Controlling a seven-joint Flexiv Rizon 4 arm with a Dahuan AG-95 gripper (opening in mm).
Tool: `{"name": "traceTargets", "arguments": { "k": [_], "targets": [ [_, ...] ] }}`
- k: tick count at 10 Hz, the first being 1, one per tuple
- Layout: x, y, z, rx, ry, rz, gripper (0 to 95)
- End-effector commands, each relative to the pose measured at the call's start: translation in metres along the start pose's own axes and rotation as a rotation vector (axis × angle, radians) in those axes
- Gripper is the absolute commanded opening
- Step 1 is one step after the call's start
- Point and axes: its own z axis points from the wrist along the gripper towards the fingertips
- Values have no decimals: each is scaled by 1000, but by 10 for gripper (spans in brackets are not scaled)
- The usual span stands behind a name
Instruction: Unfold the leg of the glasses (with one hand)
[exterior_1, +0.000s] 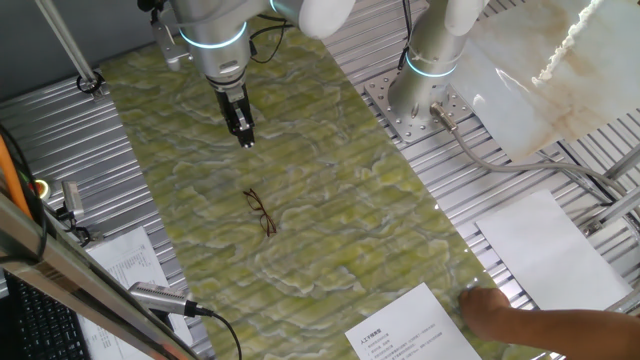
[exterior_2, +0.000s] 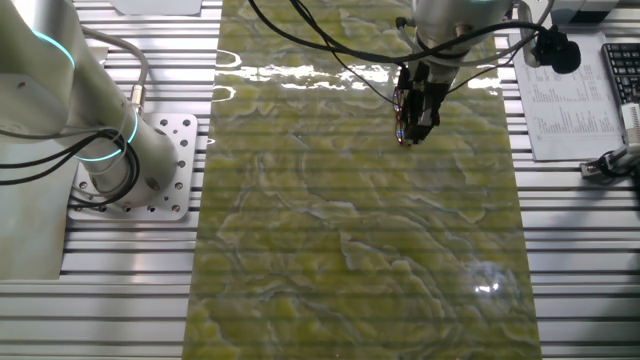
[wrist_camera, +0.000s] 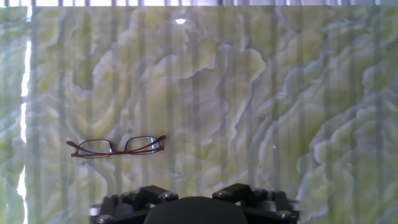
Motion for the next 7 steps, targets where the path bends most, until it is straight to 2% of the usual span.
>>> {"name": "traceTargets", "arguments": {
  "k": [1,7],
  "targets": [
    [1,-1,0,-2,-5,-4,0],
    [1,-1,0,-3,-1,-32,0]
  ]
}}
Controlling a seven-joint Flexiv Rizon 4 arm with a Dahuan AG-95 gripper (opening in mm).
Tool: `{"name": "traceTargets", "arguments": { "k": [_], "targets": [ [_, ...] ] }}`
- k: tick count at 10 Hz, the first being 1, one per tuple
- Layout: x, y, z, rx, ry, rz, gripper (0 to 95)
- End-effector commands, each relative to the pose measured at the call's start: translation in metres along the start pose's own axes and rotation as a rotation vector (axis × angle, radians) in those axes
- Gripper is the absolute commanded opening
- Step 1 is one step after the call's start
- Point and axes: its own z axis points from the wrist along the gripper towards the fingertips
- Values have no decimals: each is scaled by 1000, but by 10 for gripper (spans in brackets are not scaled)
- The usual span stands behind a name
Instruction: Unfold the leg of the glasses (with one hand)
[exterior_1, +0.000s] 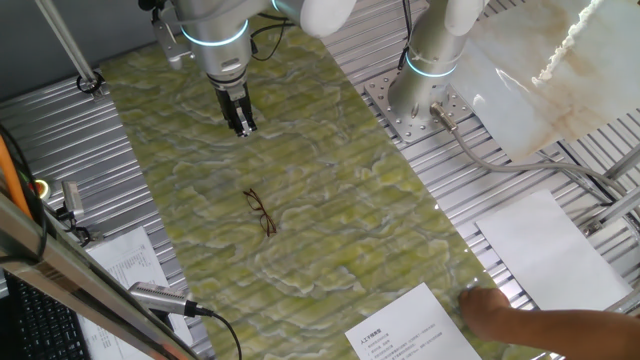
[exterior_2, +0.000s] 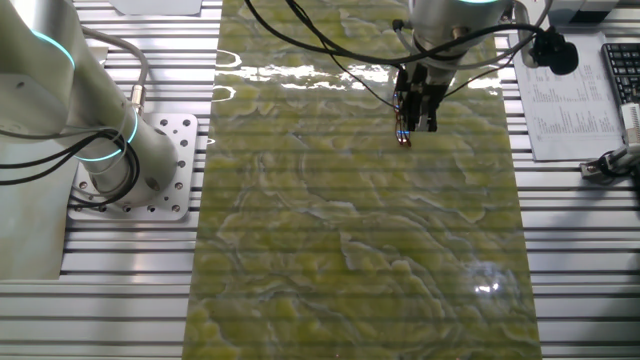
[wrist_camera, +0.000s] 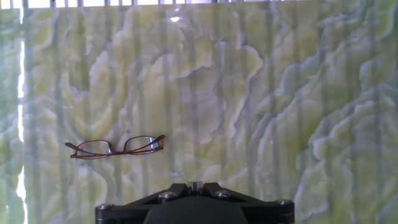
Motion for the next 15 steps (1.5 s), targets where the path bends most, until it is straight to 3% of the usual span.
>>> {"name": "traceTargets", "arguments": {
  "k": [1,15],
  "targets": [
    [0,0,0,0,6,-10,0],
    [0,0,-1,-7,26,-109,0]
  ]
}}
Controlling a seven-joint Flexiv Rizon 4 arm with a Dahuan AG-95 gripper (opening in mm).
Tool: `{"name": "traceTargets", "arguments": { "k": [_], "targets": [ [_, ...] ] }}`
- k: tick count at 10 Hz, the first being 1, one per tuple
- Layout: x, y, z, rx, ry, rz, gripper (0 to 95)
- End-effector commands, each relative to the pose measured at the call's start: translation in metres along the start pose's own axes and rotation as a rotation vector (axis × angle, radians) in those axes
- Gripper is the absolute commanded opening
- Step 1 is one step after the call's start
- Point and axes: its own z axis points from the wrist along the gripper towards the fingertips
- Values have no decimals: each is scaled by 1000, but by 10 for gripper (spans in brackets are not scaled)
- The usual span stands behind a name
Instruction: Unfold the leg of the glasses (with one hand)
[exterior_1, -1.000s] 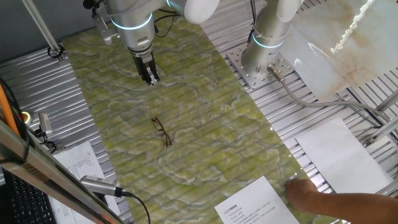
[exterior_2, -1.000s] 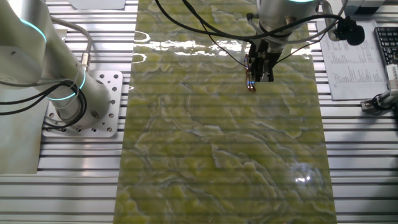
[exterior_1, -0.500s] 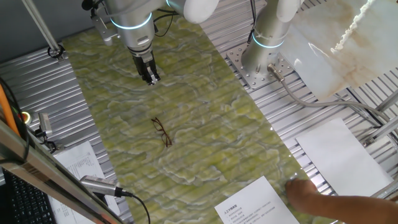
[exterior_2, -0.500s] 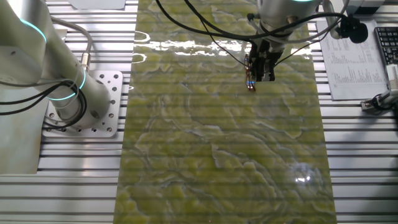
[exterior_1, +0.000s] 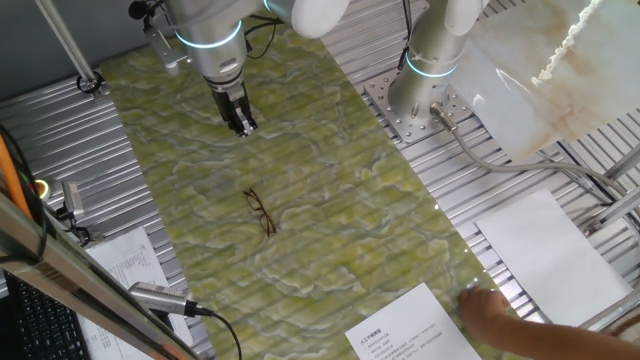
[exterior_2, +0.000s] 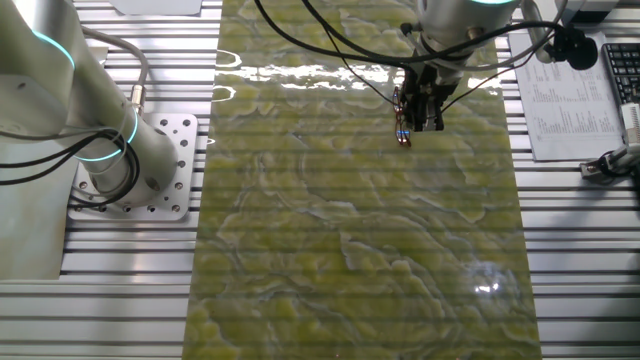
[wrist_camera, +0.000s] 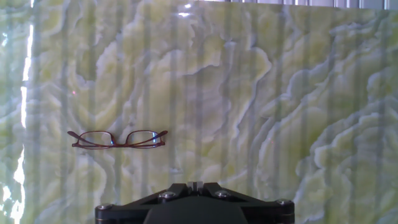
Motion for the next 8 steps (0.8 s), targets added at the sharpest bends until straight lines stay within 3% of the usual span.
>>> {"name": "traceTargets", "arguments": {
  "k": [1,8],
  "targets": [
    [1,0,0,0,-2,-2,0],
    [1,0,0,0,8,-15,0]
  ]
}}
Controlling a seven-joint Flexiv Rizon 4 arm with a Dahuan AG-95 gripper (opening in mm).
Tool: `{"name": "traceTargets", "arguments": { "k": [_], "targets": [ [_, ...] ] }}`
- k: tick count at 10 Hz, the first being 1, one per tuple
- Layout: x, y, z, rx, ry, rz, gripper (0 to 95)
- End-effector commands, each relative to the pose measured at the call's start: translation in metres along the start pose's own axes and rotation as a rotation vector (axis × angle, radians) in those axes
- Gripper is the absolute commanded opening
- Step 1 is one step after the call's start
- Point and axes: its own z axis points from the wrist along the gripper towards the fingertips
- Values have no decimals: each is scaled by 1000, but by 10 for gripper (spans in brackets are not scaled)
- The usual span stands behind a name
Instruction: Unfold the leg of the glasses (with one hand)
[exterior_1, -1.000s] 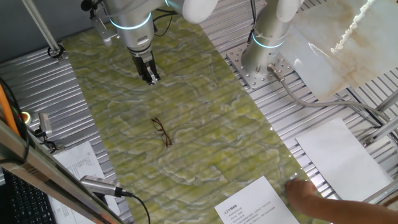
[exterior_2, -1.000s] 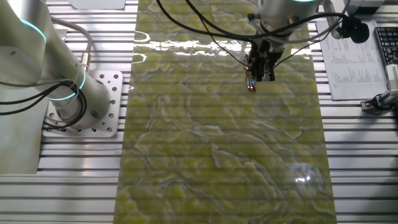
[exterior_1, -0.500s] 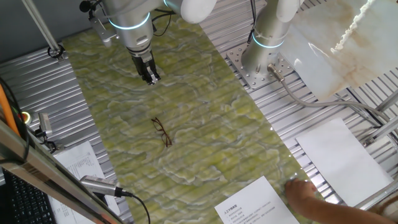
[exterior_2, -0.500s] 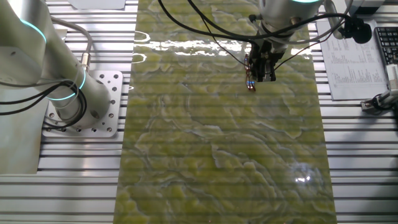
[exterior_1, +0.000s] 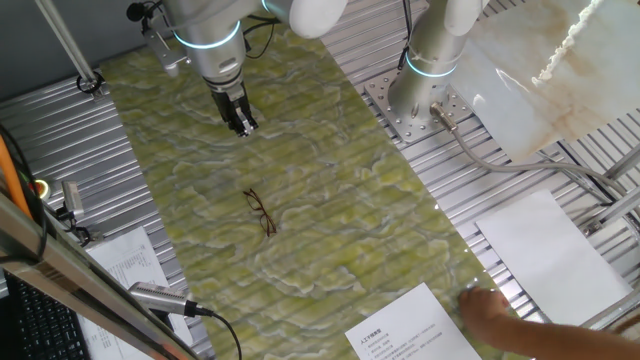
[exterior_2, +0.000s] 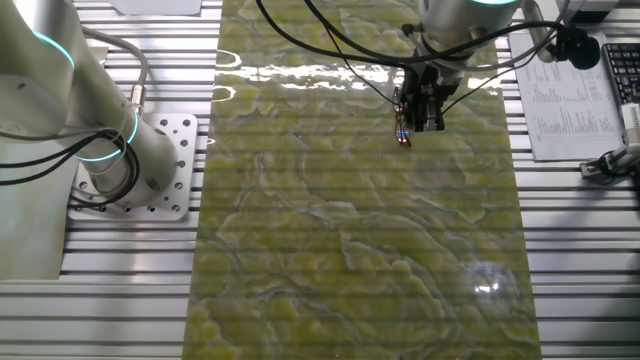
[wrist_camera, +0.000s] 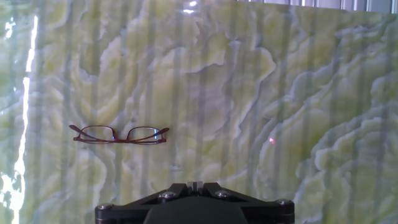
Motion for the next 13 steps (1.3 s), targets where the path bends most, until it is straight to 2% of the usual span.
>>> {"name": "traceTargets", "arguments": {
  "k": [1,10,13],
  "targets": [
    [1,0,0,0,3,-3,0],
    [0,0,1,1,12,-25,0],
    [-3,0,7,1,11,-34,0]
  ]
}}
